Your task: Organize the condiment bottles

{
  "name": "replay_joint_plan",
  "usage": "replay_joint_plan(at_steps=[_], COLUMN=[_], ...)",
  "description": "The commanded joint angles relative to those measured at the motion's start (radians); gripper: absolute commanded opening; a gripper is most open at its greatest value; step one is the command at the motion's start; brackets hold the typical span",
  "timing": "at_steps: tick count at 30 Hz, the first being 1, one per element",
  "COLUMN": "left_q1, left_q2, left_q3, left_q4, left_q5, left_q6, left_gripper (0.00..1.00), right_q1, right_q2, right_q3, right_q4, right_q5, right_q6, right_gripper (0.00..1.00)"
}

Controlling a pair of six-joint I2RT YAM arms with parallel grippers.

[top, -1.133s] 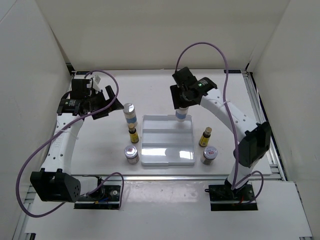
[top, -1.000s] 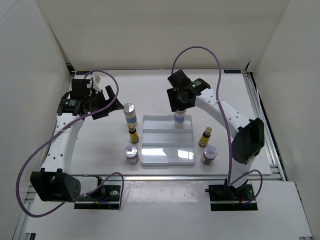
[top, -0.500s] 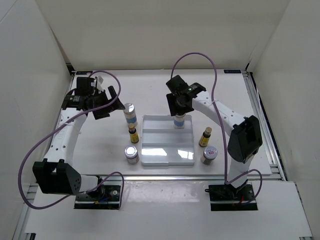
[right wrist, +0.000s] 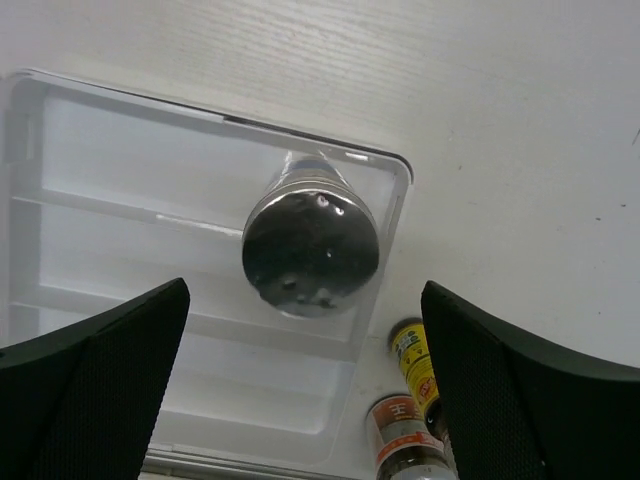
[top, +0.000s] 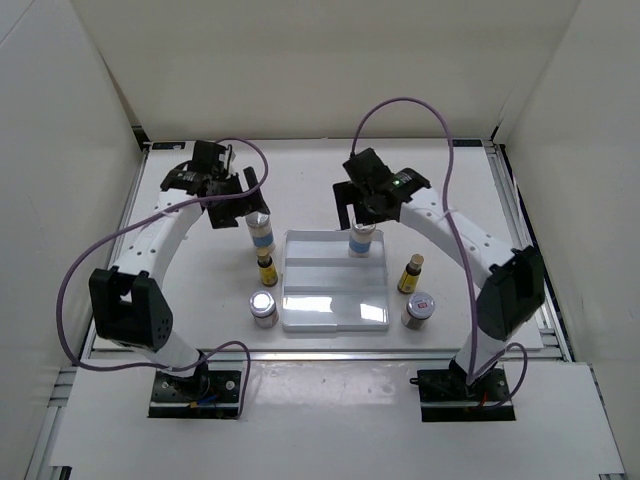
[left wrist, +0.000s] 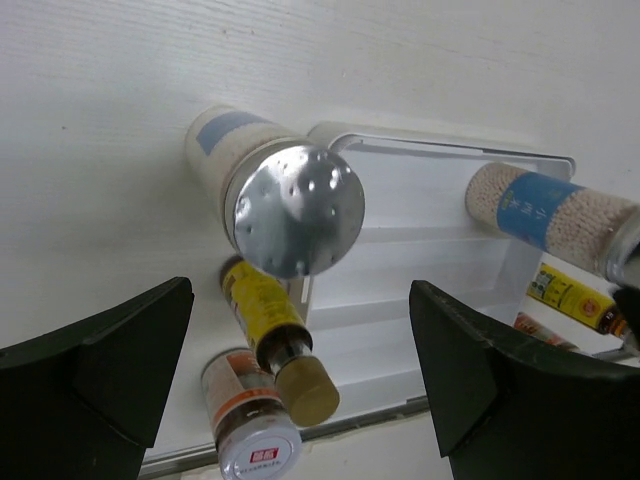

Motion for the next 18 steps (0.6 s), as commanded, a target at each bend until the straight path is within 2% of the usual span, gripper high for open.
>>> replay_joint_plan(at_steps=[1, 9, 13, 14, 17, 18], left_q1=[-0.02, -0.04, -0.049, -0.049, -0.067, -0.067], left_q2=[0.045, 0.162, 0.196, 0.205, 0.205, 0.205], left_q3=[0.065, 0.122, 0.157, 0.157, 0.166, 0.176], left_q4=[0.02, 0.02, 0.02, 0.02, 0.02, 0.02], left_q5=[-0.073, -0.13, -0.13, -0.13, -0.142, -0.156], left_q6=[0.003, 0.012, 0.021, 0.021, 0.021, 0.021], left_gripper=[1.0, 1.0, 0.9, 0.83, 0.72, 0.64], right_q1=[0.01, 0.01, 0.01, 0.01, 0.01, 0.01], right_q2=[-0.146, -0.318, -0.384, -0.384, -0.404, -0.415], right_q3=[-0.013, -0.096, -0.13, -0.145, -0.156, -0.168], right_q4=[0.007, 0.007, 0.007, 0.007, -0.018, -0.018], right_q5=[-0.002, -0.016, -0.016, -0.016, -0.003, -0.003], right_q6=[0.003, -0.015, -0.025, -0.025, -0.025, -0.025], right_gripper=[1.0, 1.0, 1.0, 1.0, 1.0, 1.0])
